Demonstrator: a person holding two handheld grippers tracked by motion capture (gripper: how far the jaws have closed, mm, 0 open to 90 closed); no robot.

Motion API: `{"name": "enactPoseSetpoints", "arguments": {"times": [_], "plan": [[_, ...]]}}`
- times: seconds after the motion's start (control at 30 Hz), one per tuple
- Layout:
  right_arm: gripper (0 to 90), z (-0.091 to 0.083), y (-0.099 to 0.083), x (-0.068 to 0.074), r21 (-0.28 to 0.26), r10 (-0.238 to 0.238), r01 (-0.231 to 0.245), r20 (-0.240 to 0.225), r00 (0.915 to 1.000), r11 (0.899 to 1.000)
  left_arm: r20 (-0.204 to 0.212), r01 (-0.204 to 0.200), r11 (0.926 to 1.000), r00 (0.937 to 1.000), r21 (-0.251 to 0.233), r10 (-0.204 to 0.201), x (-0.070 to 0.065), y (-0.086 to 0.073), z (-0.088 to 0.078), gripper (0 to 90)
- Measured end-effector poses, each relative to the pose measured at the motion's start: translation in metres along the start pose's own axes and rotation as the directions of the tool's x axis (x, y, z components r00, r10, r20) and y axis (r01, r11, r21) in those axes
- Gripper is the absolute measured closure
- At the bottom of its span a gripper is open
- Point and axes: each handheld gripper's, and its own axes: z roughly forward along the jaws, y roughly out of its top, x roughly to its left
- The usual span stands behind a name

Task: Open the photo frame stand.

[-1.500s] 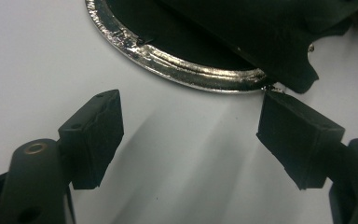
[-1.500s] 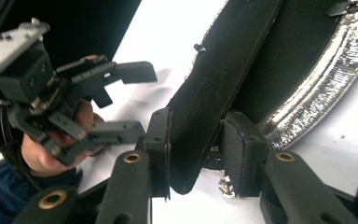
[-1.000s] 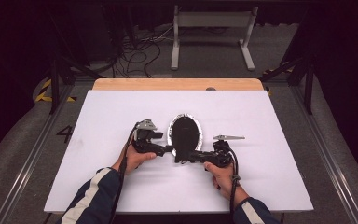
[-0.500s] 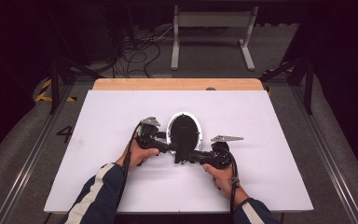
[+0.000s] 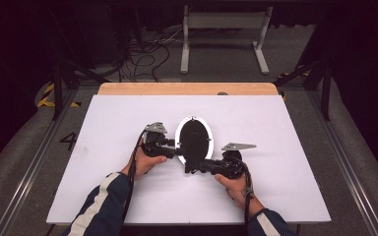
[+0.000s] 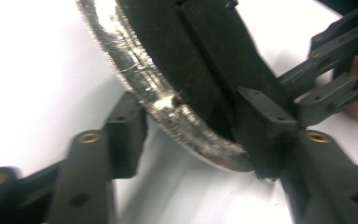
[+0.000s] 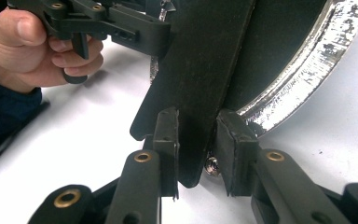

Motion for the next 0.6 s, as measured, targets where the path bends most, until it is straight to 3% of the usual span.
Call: {"name": "enactPoseSetpoints", "arguments": {"times": [0.13, 0.23, 0.37, 0.47, 0.6], "plan": [[71.4, -0.001, 0.000, 0.000, 0.004, 0.005, -0.005, -0.004, 1.0000, 1.000, -0.014, -0.033, 0.9985, 0.9994, -0.042, 0.033, -0.007, -0.001, -0.004, 51.0], [71.6, -0.004, 0.001, 0.000, -0.002, 0.006, -0.006, -0.014, 0.9999, 1.000, -0.052, -0.102, 0.9927, 0.9937, -0.065, 0.099, -0.017, 0.002, -0.008, 53.6], [72.4, -0.005, 0.002, 0.000, -0.001, -0.002, 0.002, -0.016, 0.9999, 1.000, -0.070, -0.139, 0.9867, 0.9886, -0.084, 0.134, -0.022, 0.003, -0.012, 56.4], [72.7, -0.006, 0.003, 0.000, -0.003, -0.009, 0.009, -0.015, 0.9998, 1.000, -0.104, -0.178, 0.9795, 0.9802, -0.094, 0.169, -0.027, 0.004, -0.013, 57.2], [72.7, -0.009, 0.005, 0.002, -0.015, -0.013, 0.012, -0.022, 0.9997, 1.000, -0.153, -0.239, 0.9639, 0.9634, -0.118, 0.220, -0.034, 0.004, -0.017, 58.9]]}}
